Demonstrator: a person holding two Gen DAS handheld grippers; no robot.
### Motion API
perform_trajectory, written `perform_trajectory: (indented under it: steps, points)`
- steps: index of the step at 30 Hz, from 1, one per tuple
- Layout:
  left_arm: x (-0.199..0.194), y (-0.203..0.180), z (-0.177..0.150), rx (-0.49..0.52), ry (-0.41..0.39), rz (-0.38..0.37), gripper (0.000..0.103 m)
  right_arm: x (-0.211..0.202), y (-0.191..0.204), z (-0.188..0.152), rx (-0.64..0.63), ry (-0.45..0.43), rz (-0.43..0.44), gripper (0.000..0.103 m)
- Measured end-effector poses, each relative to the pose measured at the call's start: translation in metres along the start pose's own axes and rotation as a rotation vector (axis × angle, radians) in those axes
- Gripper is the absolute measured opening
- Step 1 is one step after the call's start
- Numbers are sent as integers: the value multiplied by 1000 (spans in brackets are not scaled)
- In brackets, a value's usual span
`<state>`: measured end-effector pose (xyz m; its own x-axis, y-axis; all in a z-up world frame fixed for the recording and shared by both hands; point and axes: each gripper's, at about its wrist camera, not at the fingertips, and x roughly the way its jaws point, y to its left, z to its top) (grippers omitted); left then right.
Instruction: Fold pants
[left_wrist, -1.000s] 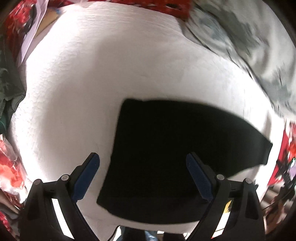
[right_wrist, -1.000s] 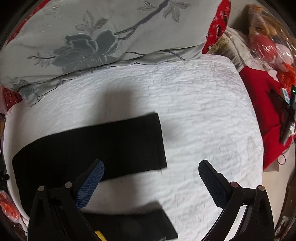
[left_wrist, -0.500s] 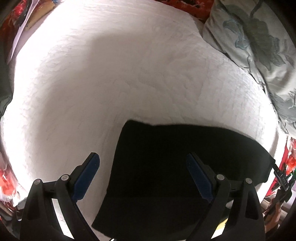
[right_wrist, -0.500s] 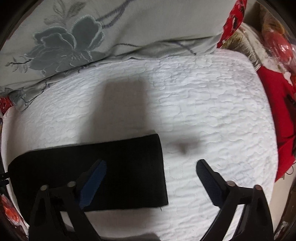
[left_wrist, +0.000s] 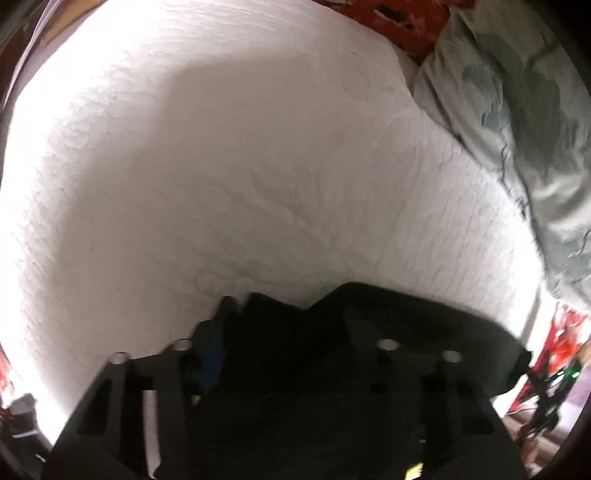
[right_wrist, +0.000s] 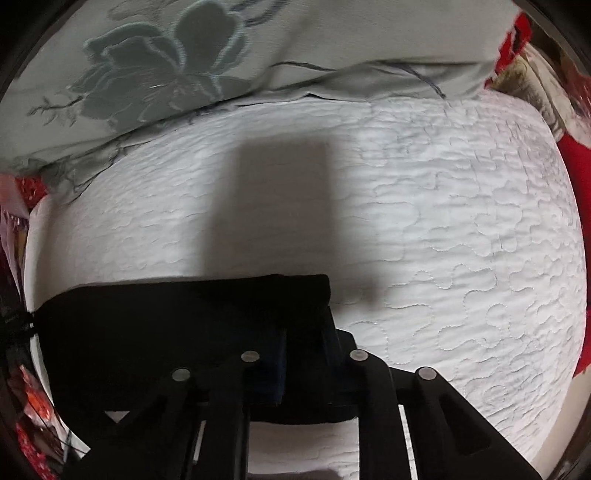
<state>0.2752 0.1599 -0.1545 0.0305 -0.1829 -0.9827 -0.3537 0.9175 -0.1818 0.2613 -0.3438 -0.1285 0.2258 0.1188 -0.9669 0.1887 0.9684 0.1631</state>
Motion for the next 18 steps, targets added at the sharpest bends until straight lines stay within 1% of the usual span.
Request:
perform_trajectory:
  steps: [1,4,8,9,11,14,16,17,18]
  points:
    - [-3,3,0,-11,6,-33,38,-1,6,2,2,-10,5,13]
    - [-15,2,-2,15,-9,-48,36,-11,8,-1,12,-33,29,13]
    - [-34,1,-14,54,-39,-67,36,-30,14,-11,2,-66,44,13]
    - [-41,-5,-18,62,-45,-72,36,-35,11,-14,0,-78,50,13]
    - [-53,-10,-29,84,-65,-77,36,-48,12,-21,-3,-104,64,13]
    - [-71,-7,-39,105,-91,-89,36,-66,10,-37,0,-140,103,13]
    - [-83,-1,-46,115,-110,-92,36,-74,6,-49,0,-164,120,13]
    - [-83,6,-42,117,-119,-97,36,-79,6,-56,-2,-178,130,13]
    - [-87,8,-48,115,-127,-104,36,-82,8,-64,-4,-186,135,13]
